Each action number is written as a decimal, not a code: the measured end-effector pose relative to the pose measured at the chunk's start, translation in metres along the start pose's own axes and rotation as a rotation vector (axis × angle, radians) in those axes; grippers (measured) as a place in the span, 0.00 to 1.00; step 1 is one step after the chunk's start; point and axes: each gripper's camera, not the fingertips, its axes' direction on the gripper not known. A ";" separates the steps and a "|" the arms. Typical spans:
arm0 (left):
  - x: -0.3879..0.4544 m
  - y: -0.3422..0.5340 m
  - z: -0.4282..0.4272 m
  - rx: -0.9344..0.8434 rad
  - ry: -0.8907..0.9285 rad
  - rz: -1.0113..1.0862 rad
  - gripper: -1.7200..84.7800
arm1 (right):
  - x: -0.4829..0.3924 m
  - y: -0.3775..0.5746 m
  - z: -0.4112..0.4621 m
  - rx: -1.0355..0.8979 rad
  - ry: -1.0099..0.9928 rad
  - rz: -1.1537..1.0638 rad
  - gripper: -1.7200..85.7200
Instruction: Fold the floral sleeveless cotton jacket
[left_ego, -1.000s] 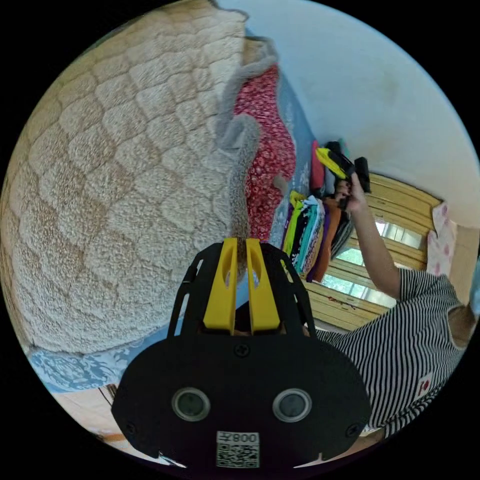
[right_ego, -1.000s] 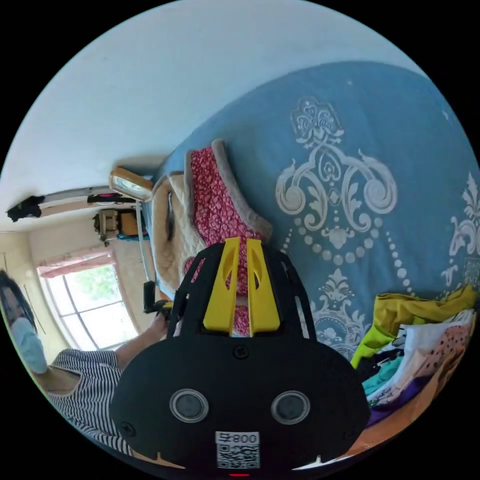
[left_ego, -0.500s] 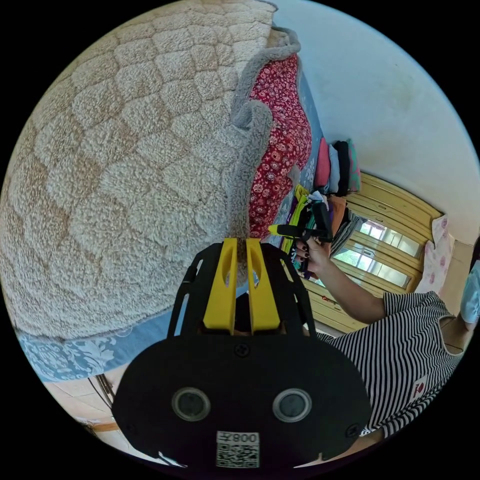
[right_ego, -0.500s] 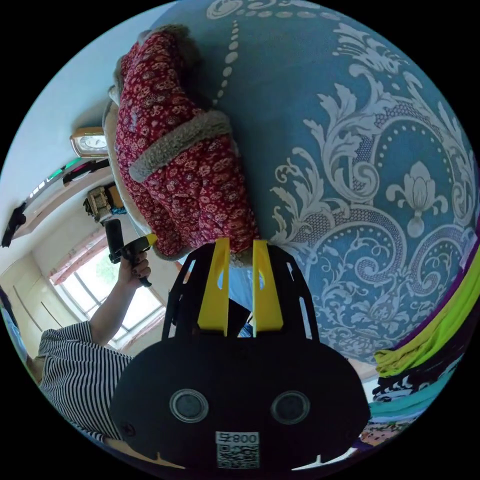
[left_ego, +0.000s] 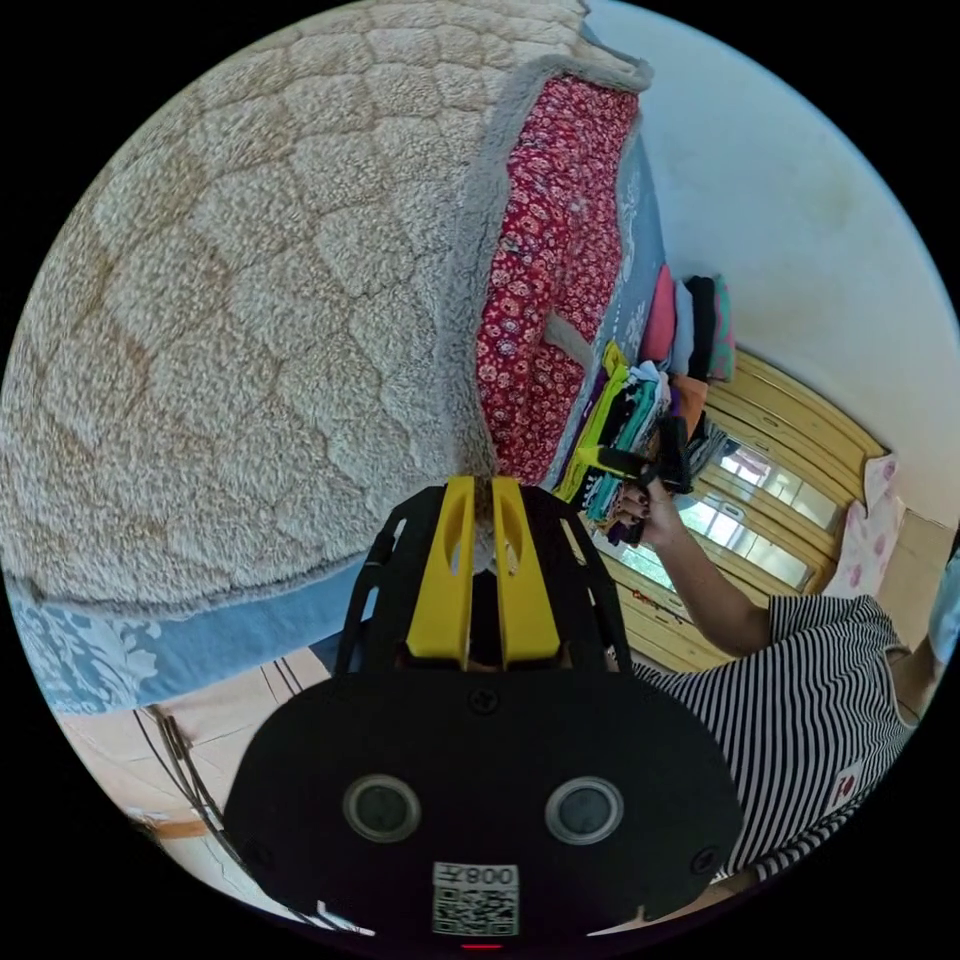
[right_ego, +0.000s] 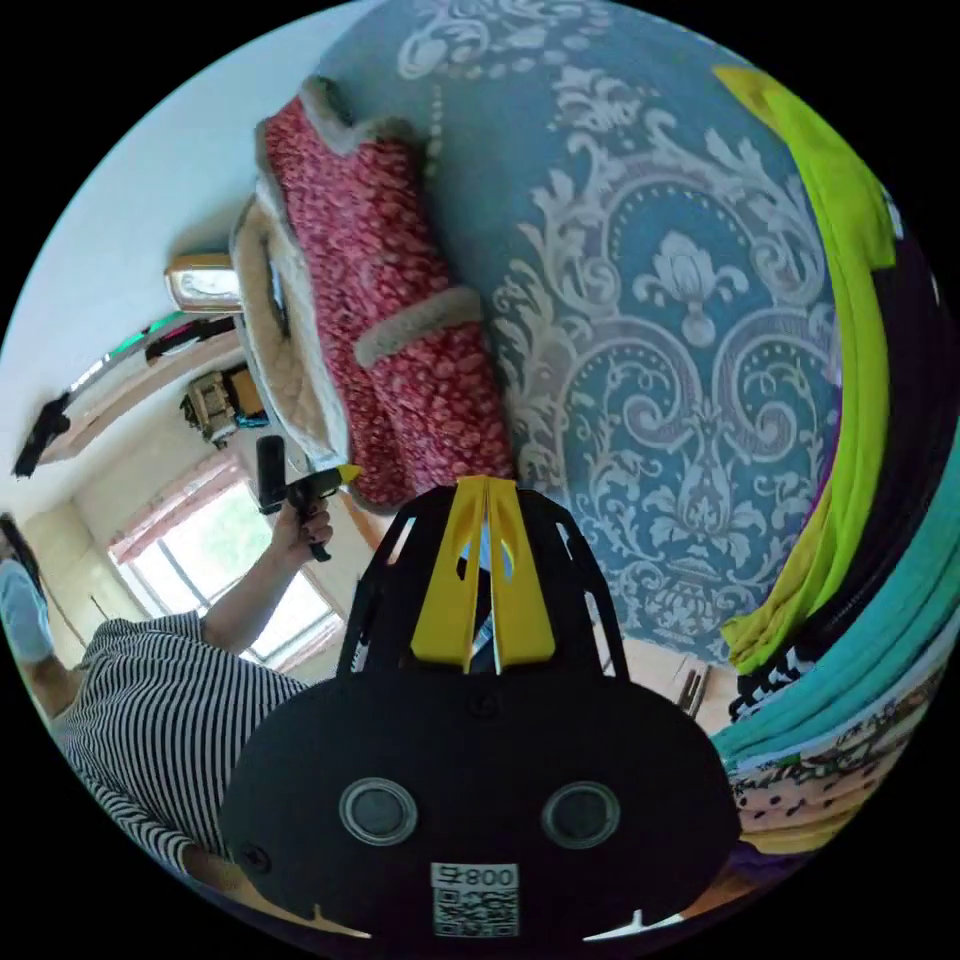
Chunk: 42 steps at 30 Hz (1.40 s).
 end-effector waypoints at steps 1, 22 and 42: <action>0.001 0.000 0.001 0.003 -0.002 0.005 0.05 | -0.024 -0.009 -0.009 0.035 0.016 -0.066 0.04; 0.037 -0.003 0.015 0.047 0.050 0.204 0.05 | -0.274 -0.211 0.093 -0.071 0.493 -0.442 0.08; 0.069 -0.016 0.013 0.010 0.238 0.443 0.05 | -0.248 -0.145 -0.131 0.393 0.043 -0.327 0.05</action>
